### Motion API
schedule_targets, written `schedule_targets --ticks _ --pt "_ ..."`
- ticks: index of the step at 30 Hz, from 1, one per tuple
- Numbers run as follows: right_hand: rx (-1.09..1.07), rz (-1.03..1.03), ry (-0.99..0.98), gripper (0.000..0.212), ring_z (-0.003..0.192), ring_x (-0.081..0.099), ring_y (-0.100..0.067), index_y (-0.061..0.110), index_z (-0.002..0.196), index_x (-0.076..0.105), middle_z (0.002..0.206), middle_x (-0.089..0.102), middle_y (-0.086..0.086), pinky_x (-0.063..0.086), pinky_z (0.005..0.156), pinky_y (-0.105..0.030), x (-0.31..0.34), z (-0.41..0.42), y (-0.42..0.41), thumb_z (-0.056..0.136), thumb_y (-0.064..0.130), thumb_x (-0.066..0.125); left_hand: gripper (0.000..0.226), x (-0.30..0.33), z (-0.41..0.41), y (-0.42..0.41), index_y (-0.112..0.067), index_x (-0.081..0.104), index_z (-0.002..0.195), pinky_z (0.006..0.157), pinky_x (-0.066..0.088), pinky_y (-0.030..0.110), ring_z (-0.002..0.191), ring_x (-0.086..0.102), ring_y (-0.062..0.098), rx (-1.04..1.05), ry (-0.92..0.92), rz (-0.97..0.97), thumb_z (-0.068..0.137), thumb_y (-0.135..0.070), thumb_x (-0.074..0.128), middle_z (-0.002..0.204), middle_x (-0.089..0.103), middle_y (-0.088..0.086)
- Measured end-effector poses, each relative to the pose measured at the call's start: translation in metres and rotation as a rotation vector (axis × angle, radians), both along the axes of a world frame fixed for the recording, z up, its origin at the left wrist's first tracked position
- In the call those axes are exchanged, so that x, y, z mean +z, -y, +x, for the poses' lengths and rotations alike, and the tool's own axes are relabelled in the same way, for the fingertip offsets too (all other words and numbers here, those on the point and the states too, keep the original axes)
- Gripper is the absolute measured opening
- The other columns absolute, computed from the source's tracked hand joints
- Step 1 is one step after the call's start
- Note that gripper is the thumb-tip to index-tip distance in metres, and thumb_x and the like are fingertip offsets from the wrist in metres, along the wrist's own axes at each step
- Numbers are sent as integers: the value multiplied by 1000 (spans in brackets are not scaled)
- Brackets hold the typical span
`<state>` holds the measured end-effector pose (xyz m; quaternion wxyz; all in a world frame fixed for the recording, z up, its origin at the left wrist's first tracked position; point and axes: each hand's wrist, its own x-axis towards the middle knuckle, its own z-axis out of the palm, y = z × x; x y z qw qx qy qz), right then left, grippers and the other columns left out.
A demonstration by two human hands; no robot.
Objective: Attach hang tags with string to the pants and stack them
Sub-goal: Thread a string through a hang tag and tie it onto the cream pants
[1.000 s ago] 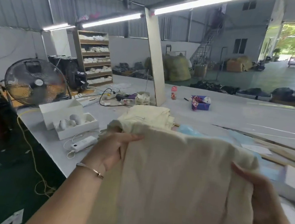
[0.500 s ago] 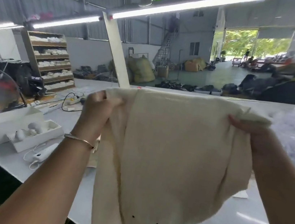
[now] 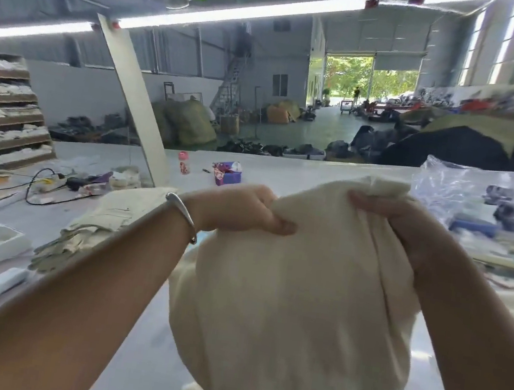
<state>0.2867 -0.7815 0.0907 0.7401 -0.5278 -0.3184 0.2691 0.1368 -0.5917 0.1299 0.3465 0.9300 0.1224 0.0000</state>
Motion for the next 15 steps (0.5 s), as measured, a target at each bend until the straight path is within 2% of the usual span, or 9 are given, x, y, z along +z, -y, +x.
schedule_targets --ticks 2,3,4,5,6,8,10,12,15 --pt "-159 -103 55 29 67 69 -21 5 95 71 76 72 -9 55 58 -28 -17 21 20 73 24 77 48 -8 22 11 5 64 91 73 43 37 79 53 27 7 -55 -230 69 -36 78 87 57 17" --pt "-279 -212 105 31 66 68 -20 4 97 69 75 71 -7 53 55 -26 -28 31 29 79 28 74 39 -14 35 18 1 63 89 68 43 33 74 54 25 24 -35 -317 70 -30 76 83 57 15" --pt "-420 -345 184 37 72 68 -21 2 103 67 81 71 -9 53 60 -28 -39 40 38 85 34 70 26 -19 47 25 -1 64 82 62 44 28 64 56 22 48 6 -385 74 -23 75 75 59 12" --pt "-582 -471 288 45 87 67 -26 3 110 64 95 69 -12 51 71 -33 -51 48 47 89 42 64 16 -24 60 32 -6 65 72 57 46 26 57 58 19 66 51 -444 80 -17 72 68 62 8" --pt "-753 -563 388 52 104 61 -30 4 116 61 111 65 -15 48 84 -37 -64 52 56 90 49 56 19 -27 71 40 -9 67 68 56 49 25 55 61 16 74 93 -494 87 -15 67 65 65 5" --pt "-989 -579 498 56 125 47 -32 6 128 55 131 56 -17 36 104 -41 -86 46 73 92 48 46 19 -26 90 60 -6 70 82 62 57 28 64 68 17 57 171 -608 95 -14 58 78 71 9" --pt "-1051 -487 513 47 134 38 -29 7 135 50 141 49 -14 26 113 -42 -105 31 83 98 35 49 23 -16 99 81 4 65 108 80 57 37 80 67 24 28 288 -718 98 -13 53 101 68 20" --pt "-997 -458 523 43 137 36 -26 8 137 49 144 47 -12 24 115 -43 -120 22 88 100 27 48 34 -2 100 95 11 57 123 92 52 44 93 64 31 4 415 -836 98 -13 52 118 61 27" --pt "-861 -478 479 60 140 32 -23 10 140 47 148 43 -8 19 117 -37 -124 16 88 92 46 43 45 13 92 89 11 56 125 102 47 50 105 60 36 -17 591 -1035 97 -24 53 125 58 30"
